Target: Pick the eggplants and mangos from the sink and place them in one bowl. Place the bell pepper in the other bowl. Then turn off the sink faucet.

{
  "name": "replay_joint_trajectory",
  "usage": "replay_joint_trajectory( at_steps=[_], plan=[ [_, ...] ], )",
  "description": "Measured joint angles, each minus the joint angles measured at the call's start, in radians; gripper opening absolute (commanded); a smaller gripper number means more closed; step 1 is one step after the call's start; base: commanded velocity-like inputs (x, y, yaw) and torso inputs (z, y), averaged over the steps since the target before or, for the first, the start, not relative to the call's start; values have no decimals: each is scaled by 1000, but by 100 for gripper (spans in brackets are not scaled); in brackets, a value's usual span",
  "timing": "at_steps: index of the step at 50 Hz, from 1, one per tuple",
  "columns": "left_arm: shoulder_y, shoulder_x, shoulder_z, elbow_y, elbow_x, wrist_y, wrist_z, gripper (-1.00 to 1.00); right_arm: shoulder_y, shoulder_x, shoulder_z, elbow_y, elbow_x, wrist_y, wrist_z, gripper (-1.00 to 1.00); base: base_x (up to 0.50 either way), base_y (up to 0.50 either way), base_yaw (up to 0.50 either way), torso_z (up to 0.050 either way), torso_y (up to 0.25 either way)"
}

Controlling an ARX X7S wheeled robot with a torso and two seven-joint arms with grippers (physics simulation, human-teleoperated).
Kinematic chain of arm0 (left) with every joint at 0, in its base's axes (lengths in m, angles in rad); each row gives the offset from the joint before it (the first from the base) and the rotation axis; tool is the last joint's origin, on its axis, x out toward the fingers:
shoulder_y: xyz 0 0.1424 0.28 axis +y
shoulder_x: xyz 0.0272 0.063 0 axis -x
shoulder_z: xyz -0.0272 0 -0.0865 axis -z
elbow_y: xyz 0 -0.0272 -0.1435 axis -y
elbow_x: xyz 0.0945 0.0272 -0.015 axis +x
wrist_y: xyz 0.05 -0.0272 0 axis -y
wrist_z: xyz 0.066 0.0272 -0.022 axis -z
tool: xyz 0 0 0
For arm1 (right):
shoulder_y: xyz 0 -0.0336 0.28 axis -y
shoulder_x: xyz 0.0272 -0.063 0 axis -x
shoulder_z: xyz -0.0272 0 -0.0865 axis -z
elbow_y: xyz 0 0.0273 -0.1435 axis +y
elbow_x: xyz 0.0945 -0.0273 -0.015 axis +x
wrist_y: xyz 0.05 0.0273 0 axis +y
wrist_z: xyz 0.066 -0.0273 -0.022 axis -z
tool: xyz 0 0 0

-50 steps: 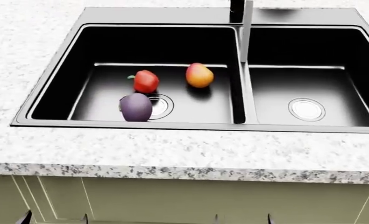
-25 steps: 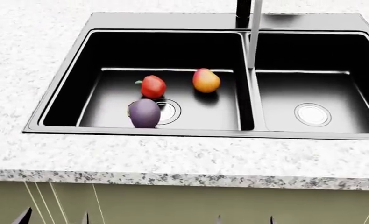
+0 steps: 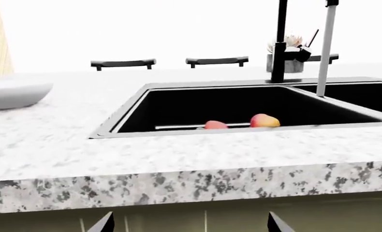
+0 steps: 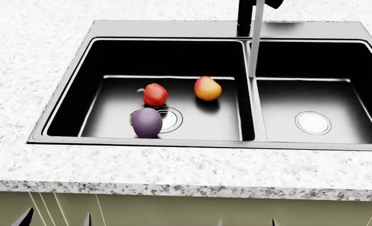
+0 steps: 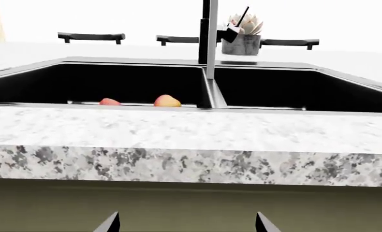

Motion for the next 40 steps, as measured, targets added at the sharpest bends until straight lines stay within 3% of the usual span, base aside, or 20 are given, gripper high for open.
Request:
replay_joint_trajectory(
  at_steps=[6,14,27,32,40],
  plan=[
    [3,-5,1,2,-8,13,1,100,1,3,-5,0,2,-1,4,100,0,0,0,50,0],
    [7,-13,4,10,-16,17,-2,100,1,8,-10,-2,5,-1,10,100,0,0,0,0,0],
    [27,79,-125,63,23,-22,104,100,-9,-83,102,-29,-67,26,-93,100,0,0,0,0,0],
    [17,80,-144,151,12,-107,103,100,-2,-80,119,-120,-52,115,-102,100,0,0,0,0,0],
    [-105,55,-145,321,-11,-352,96,100,117,-29,145,-342,-3,415,-122,100,0,0,0,0,0]
  ],
)
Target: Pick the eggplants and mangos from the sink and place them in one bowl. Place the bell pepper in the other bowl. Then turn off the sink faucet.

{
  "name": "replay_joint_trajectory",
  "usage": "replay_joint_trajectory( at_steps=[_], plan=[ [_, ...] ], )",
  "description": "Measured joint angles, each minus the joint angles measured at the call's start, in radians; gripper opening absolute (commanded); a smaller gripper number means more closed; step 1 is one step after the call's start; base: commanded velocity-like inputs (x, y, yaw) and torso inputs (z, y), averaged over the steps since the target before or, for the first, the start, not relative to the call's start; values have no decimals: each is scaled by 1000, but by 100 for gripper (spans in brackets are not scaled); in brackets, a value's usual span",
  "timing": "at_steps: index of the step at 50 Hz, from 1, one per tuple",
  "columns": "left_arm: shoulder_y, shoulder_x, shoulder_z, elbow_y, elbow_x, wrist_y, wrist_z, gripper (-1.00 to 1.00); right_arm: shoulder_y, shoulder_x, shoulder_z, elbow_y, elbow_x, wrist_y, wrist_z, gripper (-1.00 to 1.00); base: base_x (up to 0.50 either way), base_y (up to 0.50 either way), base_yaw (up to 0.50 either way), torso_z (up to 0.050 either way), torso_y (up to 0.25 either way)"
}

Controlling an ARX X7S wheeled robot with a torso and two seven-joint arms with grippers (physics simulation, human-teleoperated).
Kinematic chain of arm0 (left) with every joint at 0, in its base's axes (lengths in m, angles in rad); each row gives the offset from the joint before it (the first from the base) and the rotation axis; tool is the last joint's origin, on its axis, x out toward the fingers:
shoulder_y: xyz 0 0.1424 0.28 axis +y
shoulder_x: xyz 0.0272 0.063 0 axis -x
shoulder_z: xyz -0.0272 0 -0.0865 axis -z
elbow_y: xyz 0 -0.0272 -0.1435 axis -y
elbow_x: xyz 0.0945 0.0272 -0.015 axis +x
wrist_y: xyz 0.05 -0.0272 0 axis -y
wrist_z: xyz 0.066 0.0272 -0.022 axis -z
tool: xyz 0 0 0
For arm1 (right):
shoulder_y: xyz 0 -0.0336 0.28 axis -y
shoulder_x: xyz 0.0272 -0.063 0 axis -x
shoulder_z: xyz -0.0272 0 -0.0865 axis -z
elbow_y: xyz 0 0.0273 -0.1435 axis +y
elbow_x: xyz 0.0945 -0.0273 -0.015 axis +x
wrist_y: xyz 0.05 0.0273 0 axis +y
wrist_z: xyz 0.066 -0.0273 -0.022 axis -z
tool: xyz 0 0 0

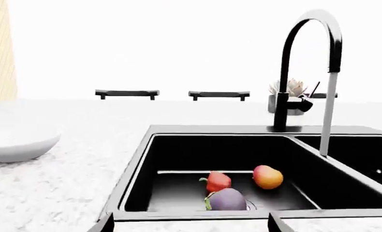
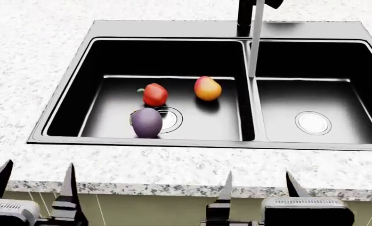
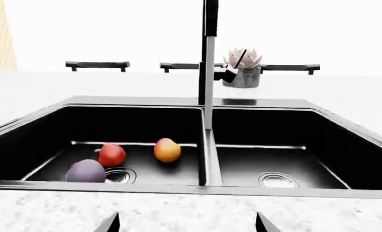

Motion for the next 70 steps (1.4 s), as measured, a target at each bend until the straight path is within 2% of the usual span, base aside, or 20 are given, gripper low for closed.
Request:
replay_joint_trajectory(
  at_steps=[11,16,23,40,60,70],
  plan=[
    [-312,-32,13,66,-27,-331,-5,100,356,84,47,-135,102,453,-47,100,0,0,0,0,0],
    [-430,-37,-2,37,-39,-434,-15,100,456,108,54,-126,126,542,-66,100,0,0,0,0,0],
    [-521,-41,-11,22,-53,-521,-24,100,505,127,67,-120,147,600,-84,100,220,273,0,0,0],
    [-572,-54,8,35,-72,-613,-31,100,523,144,99,-120,178,639,-97,100,428,24,0,0,0],
    [-572,-62,29,48,-85,-643,-43,100,487,142,122,-105,195,627,-99,100,469,-5,0,0,1],
    [-567,-67,35,49,-91,-641,-48,100,463,135,126,-90,193,599,-94,100,401,227,0,0,0]
  ],
)
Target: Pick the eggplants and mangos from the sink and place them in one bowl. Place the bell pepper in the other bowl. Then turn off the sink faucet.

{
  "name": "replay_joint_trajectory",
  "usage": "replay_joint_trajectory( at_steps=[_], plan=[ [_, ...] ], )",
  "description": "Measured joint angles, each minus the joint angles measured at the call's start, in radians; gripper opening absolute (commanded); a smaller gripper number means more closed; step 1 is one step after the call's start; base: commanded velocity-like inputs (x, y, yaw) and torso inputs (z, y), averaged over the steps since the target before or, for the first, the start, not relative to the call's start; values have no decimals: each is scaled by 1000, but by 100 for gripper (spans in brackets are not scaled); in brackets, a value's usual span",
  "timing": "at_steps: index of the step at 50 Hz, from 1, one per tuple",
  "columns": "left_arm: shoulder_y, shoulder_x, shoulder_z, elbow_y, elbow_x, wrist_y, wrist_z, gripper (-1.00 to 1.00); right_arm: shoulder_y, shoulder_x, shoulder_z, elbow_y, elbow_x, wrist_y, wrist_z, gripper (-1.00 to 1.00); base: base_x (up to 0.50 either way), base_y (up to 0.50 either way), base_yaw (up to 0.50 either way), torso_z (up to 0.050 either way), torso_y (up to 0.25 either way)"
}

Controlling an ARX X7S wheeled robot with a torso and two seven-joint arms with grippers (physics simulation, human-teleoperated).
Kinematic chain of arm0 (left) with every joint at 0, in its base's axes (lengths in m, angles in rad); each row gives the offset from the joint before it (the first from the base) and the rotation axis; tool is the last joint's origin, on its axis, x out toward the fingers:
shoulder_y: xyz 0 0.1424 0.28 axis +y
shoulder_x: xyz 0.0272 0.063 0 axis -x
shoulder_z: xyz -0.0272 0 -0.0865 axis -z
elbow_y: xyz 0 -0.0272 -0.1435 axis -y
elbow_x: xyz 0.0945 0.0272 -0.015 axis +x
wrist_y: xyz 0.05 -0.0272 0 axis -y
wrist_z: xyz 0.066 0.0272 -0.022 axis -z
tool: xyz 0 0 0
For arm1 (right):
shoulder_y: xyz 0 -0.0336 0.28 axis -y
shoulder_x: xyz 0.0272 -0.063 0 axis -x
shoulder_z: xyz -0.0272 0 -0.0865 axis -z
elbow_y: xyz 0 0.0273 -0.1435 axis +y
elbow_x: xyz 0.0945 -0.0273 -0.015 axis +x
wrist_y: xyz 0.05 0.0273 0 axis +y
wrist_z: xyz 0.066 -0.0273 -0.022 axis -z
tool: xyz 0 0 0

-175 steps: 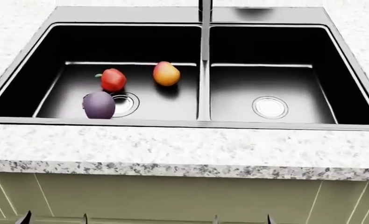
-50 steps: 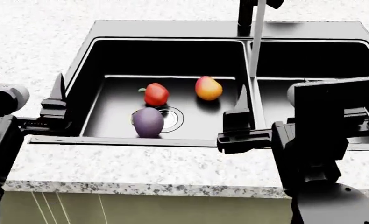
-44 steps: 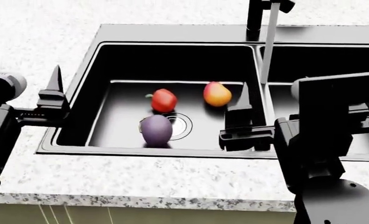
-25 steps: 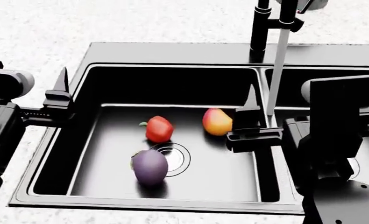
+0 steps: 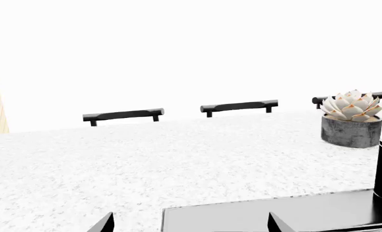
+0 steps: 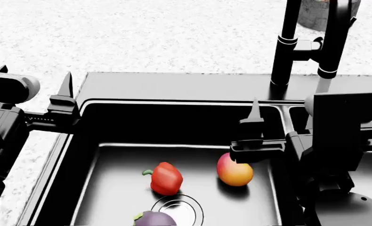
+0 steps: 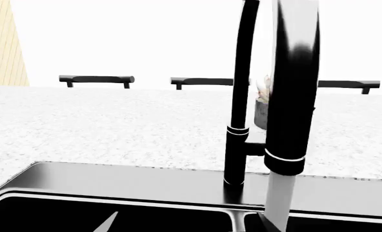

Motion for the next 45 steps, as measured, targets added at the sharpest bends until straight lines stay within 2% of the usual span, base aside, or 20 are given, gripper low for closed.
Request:
replay_joint_trajectory(
  at_steps=[13,30,45],
  plan=[
    [15,-3,11,2,-5,7,-7,100,-25,1,3,9,1,-22,6,100,375,194,0,0,1],
    [41,-6,30,2,-10,17,-17,100,-38,12,-4,31,9,-31,-2,100,306,11,0,0,1],
    [48,-12,48,5,-22,6,-17,100,133,23,-126,211,43,210,-35,100,0,0,0,0,0]
  ],
)
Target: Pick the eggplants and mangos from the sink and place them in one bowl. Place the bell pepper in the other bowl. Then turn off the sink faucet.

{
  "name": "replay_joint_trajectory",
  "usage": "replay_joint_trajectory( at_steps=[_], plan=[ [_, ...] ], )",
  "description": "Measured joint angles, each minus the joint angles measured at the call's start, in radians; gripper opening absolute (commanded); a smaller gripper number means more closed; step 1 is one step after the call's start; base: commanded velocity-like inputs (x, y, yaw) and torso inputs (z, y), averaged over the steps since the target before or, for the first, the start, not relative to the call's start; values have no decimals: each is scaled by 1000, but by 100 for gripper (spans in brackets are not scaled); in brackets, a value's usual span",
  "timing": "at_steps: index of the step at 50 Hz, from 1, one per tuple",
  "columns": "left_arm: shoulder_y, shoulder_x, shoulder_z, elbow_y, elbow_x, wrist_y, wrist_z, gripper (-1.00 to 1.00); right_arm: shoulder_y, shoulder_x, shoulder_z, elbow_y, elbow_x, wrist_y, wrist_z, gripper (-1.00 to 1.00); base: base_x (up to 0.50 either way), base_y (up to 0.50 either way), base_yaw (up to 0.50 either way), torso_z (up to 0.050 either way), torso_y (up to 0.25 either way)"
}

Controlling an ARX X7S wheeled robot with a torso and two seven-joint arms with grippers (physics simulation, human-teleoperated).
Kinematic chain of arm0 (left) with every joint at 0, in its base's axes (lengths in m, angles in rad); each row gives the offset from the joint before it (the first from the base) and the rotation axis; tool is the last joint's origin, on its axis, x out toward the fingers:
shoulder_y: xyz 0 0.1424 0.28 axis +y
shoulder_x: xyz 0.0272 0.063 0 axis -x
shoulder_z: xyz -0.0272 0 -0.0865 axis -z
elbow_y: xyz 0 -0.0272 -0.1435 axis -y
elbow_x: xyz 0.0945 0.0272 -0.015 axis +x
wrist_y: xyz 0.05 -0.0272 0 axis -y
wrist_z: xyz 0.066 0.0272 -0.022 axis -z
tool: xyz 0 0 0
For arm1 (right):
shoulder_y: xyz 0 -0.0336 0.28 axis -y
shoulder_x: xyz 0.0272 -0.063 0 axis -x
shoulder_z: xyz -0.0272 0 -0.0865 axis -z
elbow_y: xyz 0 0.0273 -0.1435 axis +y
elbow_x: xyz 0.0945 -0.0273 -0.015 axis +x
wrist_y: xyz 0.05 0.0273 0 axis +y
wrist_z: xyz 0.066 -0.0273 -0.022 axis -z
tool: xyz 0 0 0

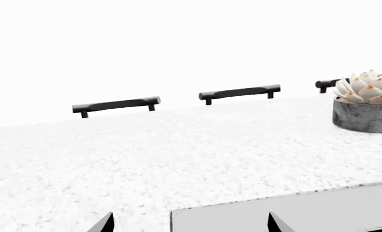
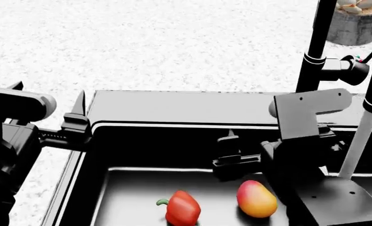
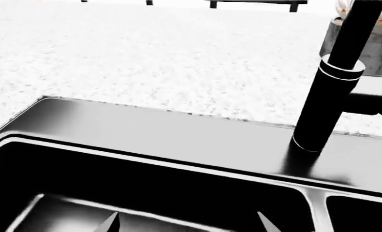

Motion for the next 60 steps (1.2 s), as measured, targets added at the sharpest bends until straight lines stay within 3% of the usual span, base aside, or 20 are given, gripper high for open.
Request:
replay_joint_trajectory(
  at_steps=[11,32,60],
  plan=[
    [7,-5,-2,1,-11,4,-2,100,156,-5,-115,309,-19,-17,-67,100,0,0,0,0,0],
    [19,-15,-19,-5,-31,46,2,100,328,-49,-235,875,-87,-248,-161,100,0,0,0,0,0],
    [19,-29,-5,11,-28,117,-5,100,393,-74,-300,1127,-125,-356,-211,100,0,0,0,0,-59]
  ],
)
